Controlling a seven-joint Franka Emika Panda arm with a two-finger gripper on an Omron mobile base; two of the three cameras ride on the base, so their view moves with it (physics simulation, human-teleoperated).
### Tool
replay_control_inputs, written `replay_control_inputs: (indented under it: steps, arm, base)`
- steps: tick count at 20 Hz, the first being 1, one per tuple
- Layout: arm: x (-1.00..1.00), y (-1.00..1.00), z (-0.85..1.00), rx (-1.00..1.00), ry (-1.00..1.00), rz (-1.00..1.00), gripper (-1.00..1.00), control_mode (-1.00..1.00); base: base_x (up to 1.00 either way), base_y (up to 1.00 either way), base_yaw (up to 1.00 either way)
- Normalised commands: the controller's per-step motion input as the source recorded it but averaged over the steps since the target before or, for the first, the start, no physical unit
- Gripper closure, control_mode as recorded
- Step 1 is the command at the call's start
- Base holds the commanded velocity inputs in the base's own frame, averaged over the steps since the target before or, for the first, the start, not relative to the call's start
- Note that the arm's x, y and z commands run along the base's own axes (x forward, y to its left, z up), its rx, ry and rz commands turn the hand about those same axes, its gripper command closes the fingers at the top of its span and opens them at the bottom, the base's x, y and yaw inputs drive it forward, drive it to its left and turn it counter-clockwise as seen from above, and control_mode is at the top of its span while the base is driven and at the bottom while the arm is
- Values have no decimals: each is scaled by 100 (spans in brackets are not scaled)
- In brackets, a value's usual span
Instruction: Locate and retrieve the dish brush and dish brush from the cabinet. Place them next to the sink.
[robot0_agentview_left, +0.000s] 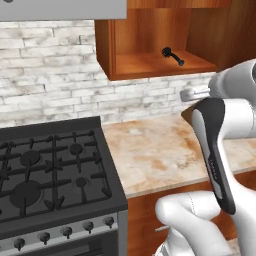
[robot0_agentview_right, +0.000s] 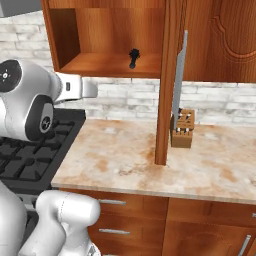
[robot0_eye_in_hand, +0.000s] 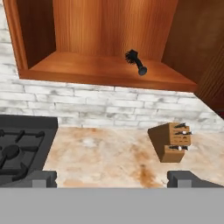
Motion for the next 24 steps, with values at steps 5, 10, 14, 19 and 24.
replay_control_inputs:
  steps: [5,10,14,19,24]
  arm:
    - [34,-23,8,6,-2,-8,-100,-100]
    - [25,-37,15,14,-4,0,-100,-100]
    - [12,-22,31,5,-17,0,-100,-100]
    - [20,0,1,-1,-1,-1,-100,-100]
    - [25,0,21,-8,0,-5,-100,-100]
  base:
    - [0,0,0]
    - [0,0,0]
    - [0,0,0]
    - [0,0,0]
    - [0,0,0]
